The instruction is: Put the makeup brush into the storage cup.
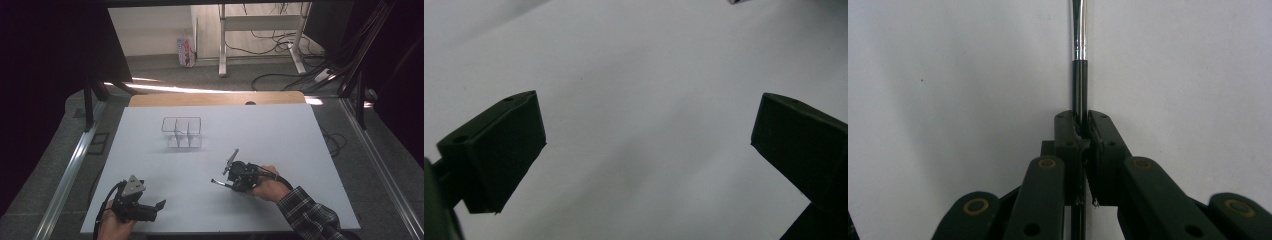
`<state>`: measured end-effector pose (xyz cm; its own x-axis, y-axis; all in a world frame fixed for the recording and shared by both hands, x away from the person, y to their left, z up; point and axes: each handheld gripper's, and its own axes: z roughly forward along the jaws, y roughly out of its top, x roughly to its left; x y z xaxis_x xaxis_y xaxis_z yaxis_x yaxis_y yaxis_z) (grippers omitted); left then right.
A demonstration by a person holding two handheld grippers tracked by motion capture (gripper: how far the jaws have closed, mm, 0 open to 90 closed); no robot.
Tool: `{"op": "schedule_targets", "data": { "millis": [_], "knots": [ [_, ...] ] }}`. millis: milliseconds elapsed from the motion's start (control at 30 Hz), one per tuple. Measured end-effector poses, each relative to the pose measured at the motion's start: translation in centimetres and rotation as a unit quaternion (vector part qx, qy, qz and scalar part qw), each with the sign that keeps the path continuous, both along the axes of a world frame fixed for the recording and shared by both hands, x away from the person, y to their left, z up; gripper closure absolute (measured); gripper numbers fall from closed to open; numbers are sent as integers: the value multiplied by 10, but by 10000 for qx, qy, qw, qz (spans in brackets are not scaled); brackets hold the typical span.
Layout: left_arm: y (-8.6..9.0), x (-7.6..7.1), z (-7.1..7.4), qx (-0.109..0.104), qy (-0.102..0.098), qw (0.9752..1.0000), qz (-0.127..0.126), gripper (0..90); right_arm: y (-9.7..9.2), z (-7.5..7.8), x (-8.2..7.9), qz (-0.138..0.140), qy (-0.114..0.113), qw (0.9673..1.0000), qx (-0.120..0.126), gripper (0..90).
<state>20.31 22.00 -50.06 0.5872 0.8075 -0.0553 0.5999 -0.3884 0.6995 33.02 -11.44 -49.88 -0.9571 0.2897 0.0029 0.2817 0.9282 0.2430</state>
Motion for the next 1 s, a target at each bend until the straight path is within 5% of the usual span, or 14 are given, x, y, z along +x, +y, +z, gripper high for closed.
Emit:
{"op": "schedule_targets", "data": {
  "millis": [200,767,1000],
  "knots": [
    [4,0,0,-200,-110,9997,74,38,-8,-1,2,-295,144,9989,322,840],
    [7,3,-5,-293,69,9995,-30,22,-24,16,-2,-561,-202,9938,934,840],
    [8,2,0,-719,-109,9973,-33,8,-34,27,-8,-650,-415,9889,1271,840]
  ]
}}
